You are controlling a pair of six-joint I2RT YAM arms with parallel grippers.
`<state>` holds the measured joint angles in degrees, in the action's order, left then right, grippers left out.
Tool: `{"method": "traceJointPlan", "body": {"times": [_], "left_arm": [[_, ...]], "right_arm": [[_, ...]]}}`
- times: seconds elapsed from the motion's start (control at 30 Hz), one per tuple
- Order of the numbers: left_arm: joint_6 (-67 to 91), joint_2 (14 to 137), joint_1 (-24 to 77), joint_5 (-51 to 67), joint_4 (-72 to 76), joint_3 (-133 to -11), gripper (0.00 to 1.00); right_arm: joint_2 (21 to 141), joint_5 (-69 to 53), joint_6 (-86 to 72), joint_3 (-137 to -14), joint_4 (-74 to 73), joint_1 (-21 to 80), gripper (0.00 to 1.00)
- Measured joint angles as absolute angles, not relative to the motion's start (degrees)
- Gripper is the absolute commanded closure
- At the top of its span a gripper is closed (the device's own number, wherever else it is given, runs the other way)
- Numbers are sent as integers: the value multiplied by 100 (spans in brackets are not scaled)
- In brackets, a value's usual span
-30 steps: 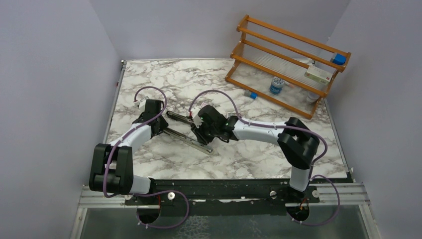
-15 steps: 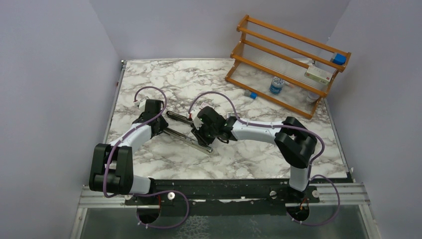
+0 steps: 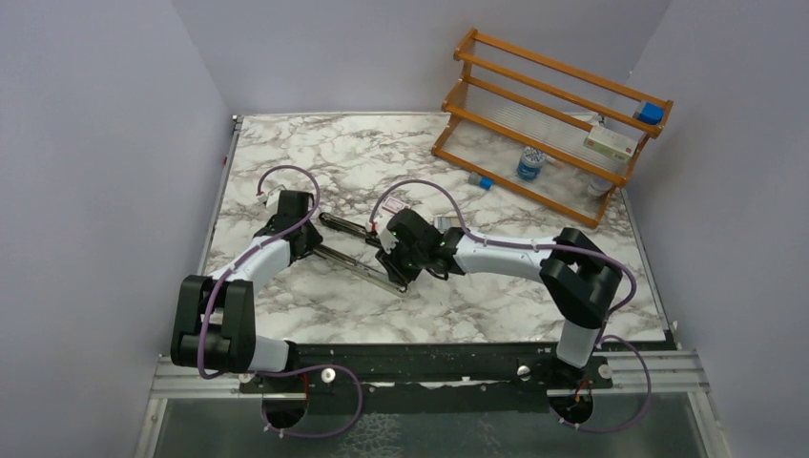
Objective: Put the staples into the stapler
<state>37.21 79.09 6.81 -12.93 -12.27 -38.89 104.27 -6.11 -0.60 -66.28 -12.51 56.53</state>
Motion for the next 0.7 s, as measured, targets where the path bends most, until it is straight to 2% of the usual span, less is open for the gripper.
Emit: {"method": "traceJointPlan", "body": {"times": [0.4, 0.7], "left_arm": [[3673, 7907, 681, -1297, -1404, -3988, 61], [3516, 7782, 681, -1297, -1638, -4320, 47]], "right_arm": [[9870, -294, -64, -6534, -1262, 5653, 63], [9030, -314, 78, -5975, -163, 5653, 61]]}}
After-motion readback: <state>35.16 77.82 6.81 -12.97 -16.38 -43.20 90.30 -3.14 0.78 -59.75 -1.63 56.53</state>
